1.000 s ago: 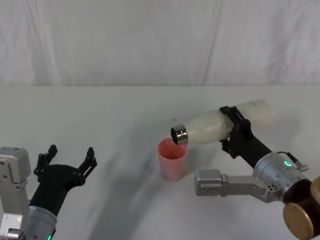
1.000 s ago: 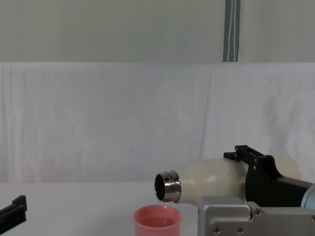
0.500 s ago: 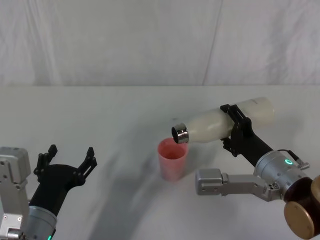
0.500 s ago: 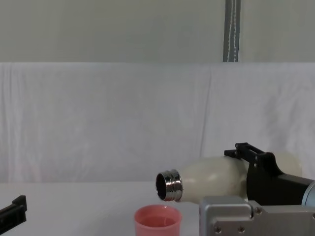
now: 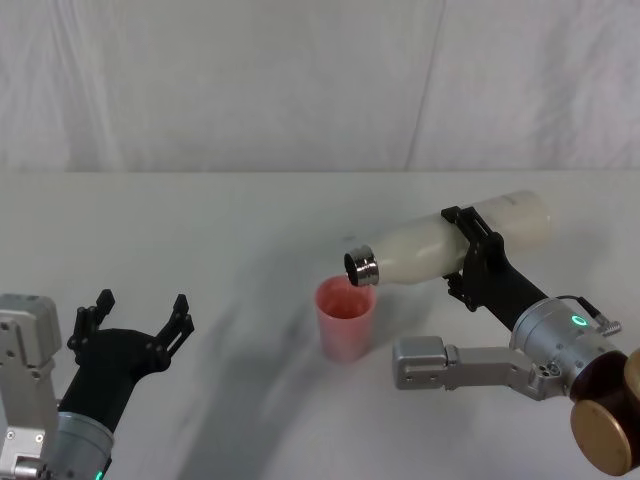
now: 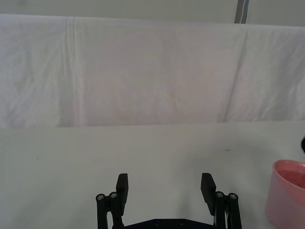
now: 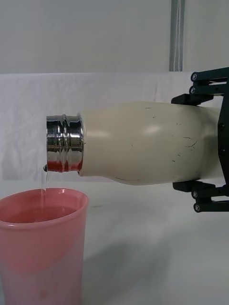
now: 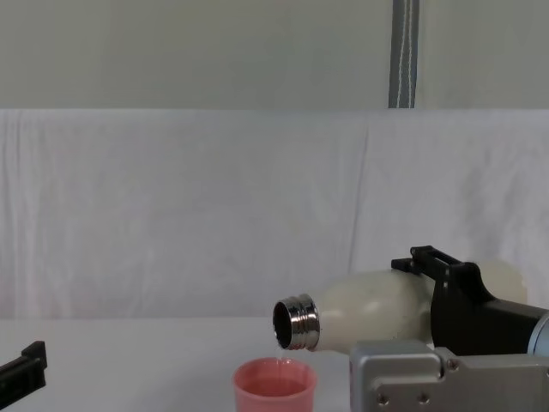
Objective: Grasp the thermos with one hand and pour water into the cup lid.
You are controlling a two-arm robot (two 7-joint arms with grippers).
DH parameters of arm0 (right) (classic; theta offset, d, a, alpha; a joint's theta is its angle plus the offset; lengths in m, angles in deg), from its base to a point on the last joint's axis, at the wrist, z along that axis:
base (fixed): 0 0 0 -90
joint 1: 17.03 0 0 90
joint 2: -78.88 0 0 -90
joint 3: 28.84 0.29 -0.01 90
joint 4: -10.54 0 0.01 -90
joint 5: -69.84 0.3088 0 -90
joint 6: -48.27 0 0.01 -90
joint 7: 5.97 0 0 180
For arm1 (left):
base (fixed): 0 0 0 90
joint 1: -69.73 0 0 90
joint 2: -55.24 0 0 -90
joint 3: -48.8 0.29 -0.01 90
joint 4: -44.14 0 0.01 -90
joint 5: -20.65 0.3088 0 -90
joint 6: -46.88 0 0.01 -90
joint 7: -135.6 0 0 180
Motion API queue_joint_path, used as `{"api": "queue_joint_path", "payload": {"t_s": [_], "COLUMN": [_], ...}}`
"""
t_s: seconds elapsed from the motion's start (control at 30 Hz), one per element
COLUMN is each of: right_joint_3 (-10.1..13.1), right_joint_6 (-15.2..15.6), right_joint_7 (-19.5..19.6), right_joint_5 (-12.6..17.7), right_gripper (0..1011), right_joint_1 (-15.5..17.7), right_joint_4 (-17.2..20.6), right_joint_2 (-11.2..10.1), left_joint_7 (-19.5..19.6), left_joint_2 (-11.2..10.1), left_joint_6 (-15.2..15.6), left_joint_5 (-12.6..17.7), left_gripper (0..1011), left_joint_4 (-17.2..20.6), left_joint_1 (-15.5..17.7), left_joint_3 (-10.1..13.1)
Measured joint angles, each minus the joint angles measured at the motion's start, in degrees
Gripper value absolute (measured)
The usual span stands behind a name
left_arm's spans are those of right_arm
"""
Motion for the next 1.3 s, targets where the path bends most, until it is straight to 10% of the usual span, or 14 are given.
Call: {"api": "queue_joint_path", "payload": {"t_s": [1.3], "right_joint_3": [0.1], "right_joint_6": [-0.6], "right_joint_7": [-0.3], "right_joint_5": [0.5], "right_gripper": [950], "right_joint_1": [-0.9], "right_joint_4": [0.0], "right_joint_2": [-0.4], "left_joint_7": [0.0], "left_joint_2": [0.0], "left_joint_6": [0.0], "left_joint_5": [0.0], "left_gripper": [1001], "left_joint_4": [0.0], "left_joint_1": [0.0], "left_joint_3": [0.0]}}
